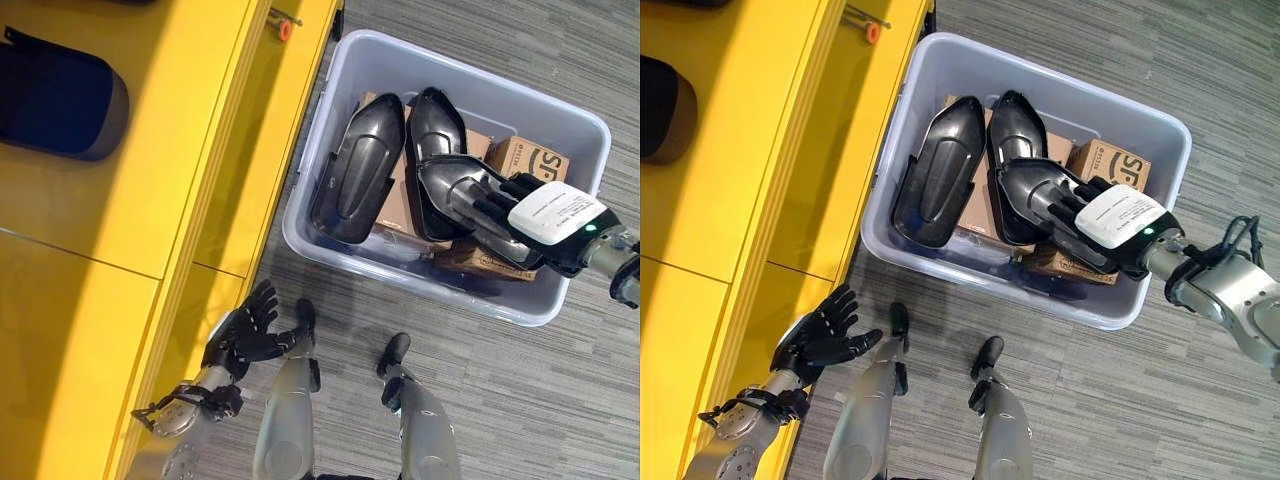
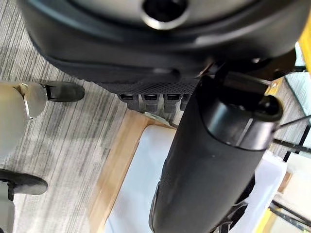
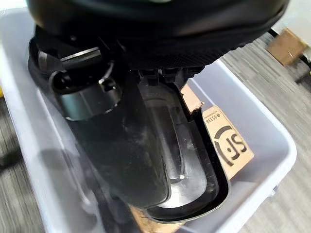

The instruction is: Move parts from the plastic box to the shelf.

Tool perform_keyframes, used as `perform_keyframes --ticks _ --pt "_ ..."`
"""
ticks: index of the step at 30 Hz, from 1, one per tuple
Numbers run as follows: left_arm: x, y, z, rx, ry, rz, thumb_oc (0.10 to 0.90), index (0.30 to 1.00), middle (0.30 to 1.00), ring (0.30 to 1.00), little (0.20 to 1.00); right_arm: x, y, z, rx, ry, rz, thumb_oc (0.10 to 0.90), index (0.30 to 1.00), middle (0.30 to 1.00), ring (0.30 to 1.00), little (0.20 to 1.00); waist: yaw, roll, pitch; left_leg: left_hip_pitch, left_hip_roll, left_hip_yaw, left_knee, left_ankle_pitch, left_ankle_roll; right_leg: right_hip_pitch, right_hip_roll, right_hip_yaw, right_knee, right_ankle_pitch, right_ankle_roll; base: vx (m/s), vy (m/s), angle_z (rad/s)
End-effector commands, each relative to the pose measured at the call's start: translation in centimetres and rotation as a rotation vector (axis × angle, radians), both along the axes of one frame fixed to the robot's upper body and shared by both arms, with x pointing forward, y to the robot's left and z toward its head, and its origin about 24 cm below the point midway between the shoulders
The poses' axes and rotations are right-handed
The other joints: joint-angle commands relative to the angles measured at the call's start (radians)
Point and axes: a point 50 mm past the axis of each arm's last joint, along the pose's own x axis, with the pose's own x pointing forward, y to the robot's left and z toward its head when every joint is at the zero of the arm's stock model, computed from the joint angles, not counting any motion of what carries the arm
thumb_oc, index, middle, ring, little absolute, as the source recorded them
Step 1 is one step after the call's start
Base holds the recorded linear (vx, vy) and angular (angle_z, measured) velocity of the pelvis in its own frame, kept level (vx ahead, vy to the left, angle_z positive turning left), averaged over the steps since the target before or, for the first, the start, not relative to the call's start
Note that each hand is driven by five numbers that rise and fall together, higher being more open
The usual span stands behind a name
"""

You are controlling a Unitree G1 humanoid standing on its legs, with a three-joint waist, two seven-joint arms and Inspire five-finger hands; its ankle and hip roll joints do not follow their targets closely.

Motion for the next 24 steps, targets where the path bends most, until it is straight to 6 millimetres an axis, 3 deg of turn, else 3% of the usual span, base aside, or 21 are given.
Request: perform_keyframes --ticks 1,9,24 --pt "-0.4 -0.7 1.7 -0.015 -0.106 -0.037 0.900 1.000 1.000 1.000 1.000 0.2 -0.6 4.5 -0.104 -0.154 -0.016 0.900 1.000 1.000 1.000 1.000 -0.002 -0.010 -0.007 0.007 0.096 -0.094 0.139 -0.150 -0.092 0.038 -0.054 0.035 -0.030 0.024 0.057 0.00 0.000 0.00" --pt "-0.4 -0.7 1.8 -0.013 -0.109 -0.041 0.900 1.000 1.000 1.000 1.000 0.4 -1.4 3.4 -0.151 -0.099 -0.046 0.900 1.000 1.000 1.000 1.000 -0.007 -0.007 -0.004 -0.016 0.093 -0.095 0.165 -0.163 -0.090 0.015 -0.058 0.040 -0.012 0.022 0.058 0.00 0.000 0.00" --pt "-0.5 -0.6 1.8 -0.015 -0.110 -0.043 0.900 1.000 1.000 1.000 1.000 0.6 -2.2 3.3 -0.115 -0.076 -0.085 0.900 1.000 1.000 1.000 1.000 -0.007 -0.020 -0.004 -0.041 0.089 -0.099 0.185 -0.170 -0.087 -0.002 -0.060 0.045 -0.001 0.024 0.057 0.00 0.000 0.00"
